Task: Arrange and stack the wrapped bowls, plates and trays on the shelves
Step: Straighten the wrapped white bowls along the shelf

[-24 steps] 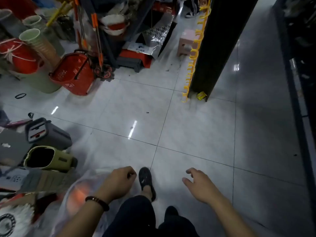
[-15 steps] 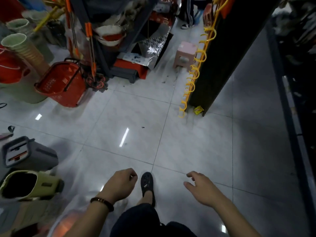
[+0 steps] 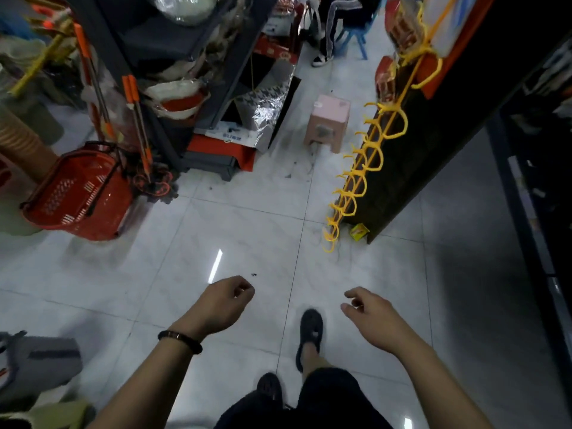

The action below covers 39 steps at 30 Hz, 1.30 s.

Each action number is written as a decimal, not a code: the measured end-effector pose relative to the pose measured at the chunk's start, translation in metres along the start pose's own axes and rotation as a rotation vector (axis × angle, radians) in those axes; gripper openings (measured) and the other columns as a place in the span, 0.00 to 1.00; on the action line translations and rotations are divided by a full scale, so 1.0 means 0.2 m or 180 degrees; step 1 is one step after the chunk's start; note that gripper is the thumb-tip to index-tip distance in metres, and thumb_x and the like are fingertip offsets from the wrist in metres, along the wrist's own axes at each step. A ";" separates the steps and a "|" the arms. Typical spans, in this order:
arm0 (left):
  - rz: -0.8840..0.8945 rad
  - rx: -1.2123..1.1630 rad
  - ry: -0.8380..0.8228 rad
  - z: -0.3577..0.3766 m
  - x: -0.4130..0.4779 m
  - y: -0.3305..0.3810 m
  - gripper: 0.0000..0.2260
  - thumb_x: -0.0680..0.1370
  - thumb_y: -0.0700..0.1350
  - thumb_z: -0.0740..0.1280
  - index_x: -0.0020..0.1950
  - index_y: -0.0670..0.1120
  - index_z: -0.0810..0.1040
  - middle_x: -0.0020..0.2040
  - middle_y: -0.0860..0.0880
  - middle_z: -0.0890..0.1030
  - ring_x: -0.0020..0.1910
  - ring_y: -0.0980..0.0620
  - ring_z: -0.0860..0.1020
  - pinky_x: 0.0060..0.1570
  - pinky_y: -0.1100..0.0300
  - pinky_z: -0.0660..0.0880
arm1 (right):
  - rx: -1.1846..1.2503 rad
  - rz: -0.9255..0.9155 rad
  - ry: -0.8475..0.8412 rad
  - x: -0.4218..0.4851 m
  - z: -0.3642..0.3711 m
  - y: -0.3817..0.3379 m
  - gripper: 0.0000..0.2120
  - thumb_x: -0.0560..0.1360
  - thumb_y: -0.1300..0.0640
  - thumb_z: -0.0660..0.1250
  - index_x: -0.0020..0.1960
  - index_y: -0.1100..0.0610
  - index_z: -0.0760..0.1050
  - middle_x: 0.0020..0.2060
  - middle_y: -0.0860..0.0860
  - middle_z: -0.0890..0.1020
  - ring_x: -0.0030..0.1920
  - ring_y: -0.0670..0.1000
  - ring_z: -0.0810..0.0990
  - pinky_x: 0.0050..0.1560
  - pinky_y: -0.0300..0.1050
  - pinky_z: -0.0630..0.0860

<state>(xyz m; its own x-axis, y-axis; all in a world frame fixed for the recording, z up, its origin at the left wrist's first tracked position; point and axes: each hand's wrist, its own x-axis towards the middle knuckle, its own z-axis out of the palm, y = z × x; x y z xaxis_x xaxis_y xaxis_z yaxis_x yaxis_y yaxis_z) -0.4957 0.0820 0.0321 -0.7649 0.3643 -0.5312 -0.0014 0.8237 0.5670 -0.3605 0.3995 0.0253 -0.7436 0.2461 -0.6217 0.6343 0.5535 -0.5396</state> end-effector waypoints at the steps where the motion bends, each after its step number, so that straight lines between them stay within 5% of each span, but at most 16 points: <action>1: 0.0014 -0.0002 0.0034 -0.04 0.08 0.03 0.09 0.84 0.53 0.65 0.57 0.53 0.83 0.52 0.57 0.84 0.51 0.58 0.80 0.45 0.65 0.74 | -0.0002 -0.0008 -0.0025 0.09 -0.03 -0.04 0.19 0.83 0.43 0.67 0.71 0.48 0.75 0.64 0.50 0.79 0.61 0.48 0.78 0.58 0.43 0.75; 10: -0.0114 0.0233 0.0060 -0.47 0.85 0.39 0.06 0.84 0.55 0.65 0.57 0.58 0.82 0.54 0.58 0.84 0.54 0.59 0.81 0.53 0.62 0.77 | -0.0285 -0.0376 -0.0506 1.02 -0.53 -0.60 0.23 0.84 0.41 0.64 0.75 0.50 0.71 0.72 0.53 0.75 0.67 0.53 0.77 0.61 0.46 0.75; 20: -0.0202 -0.0342 0.0344 -1.02 1.63 0.62 0.05 0.83 0.53 0.68 0.56 0.56 0.83 0.54 0.58 0.84 0.54 0.60 0.81 0.49 0.65 0.75 | -0.0555 -0.0682 -0.0284 1.90 -1.00 -1.27 0.22 0.83 0.40 0.64 0.73 0.50 0.73 0.69 0.53 0.78 0.65 0.54 0.78 0.56 0.45 0.72; 27: -0.0012 -0.0460 0.0255 -1.54 2.41 0.62 0.08 0.85 0.51 0.67 0.59 0.52 0.83 0.57 0.57 0.83 0.57 0.58 0.80 0.55 0.62 0.74 | -0.0905 -0.0539 -0.0304 2.49 -1.14 -1.64 0.24 0.84 0.39 0.63 0.75 0.50 0.71 0.70 0.52 0.77 0.65 0.53 0.79 0.58 0.47 0.74; 33: 0.0263 -0.0212 0.0048 -2.04 3.08 0.80 0.08 0.85 0.52 0.66 0.58 0.52 0.82 0.51 0.56 0.83 0.49 0.60 0.79 0.42 0.67 0.70 | -0.0925 -0.0201 -0.0292 2.87 -1.38 -2.01 0.26 0.84 0.39 0.62 0.78 0.50 0.69 0.73 0.52 0.74 0.68 0.52 0.76 0.67 0.46 0.74; 39: 0.0198 -0.0330 0.0047 -2.31 3.49 0.94 0.06 0.84 0.52 0.67 0.56 0.53 0.83 0.49 0.57 0.83 0.45 0.59 0.80 0.41 0.64 0.73 | -0.0573 -0.0160 -0.0141 3.31 -1.64 -2.29 0.27 0.84 0.39 0.63 0.78 0.51 0.69 0.73 0.53 0.75 0.68 0.52 0.77 0.61 0.43 0.74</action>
<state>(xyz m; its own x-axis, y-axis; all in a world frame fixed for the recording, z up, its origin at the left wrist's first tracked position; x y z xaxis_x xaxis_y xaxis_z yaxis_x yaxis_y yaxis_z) -1.3277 0.2905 0.0579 -0.7751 0.4061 -0.4841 -0.0199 0.7501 0.6610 -1.2119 0.5690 0.0468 -0.7610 0.1814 -0.6229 0.5455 0.6987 -0.4629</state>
